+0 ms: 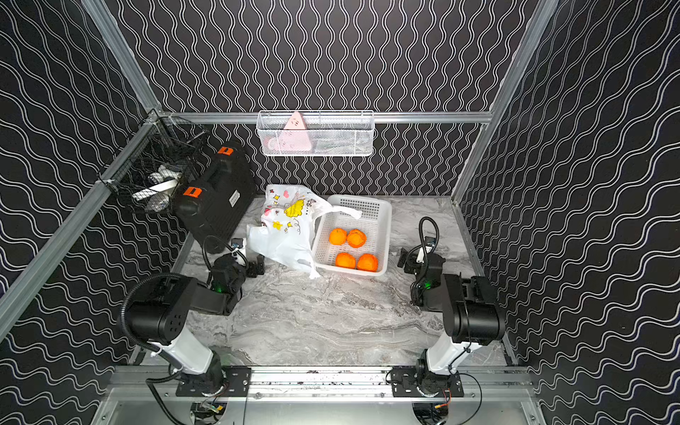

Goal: Place the oranges into plastic bags & tie knots
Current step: Open the plastic bag at the center of the board.

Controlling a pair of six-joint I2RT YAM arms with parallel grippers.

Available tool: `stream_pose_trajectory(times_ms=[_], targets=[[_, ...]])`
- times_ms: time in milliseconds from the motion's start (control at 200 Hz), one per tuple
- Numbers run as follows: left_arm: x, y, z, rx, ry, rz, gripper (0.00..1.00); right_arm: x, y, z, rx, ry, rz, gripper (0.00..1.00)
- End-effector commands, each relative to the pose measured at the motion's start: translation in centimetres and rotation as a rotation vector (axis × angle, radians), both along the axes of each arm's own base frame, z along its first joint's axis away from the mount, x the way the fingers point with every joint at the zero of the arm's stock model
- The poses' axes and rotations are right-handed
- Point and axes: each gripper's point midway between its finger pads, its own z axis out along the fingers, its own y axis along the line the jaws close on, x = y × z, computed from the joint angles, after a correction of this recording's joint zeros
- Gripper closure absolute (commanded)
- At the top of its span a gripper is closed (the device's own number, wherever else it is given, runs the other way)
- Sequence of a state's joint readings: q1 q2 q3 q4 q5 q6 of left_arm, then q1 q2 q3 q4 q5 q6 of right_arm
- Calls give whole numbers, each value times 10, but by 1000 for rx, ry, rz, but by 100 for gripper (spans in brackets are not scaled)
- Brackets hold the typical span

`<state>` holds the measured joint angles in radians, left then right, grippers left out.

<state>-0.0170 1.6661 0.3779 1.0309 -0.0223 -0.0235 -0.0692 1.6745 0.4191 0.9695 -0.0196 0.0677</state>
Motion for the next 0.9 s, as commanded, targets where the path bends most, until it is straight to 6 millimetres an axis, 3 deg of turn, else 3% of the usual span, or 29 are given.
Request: stream_pose_trajectory(times_ms=[0, 771, 891], targets=[[-2, -5, 1, 20, -1, -42, 1, -3, 2, -1, 15, 11, 9, 0], [-3, -2, 2, 19, -5, -23, 1, -3, 2, -1, 12, 9, 6, 0], [-3, 10, 22, 20, -2, 46, 1, -8, -11, 16, -11, -19, -96, 0]])
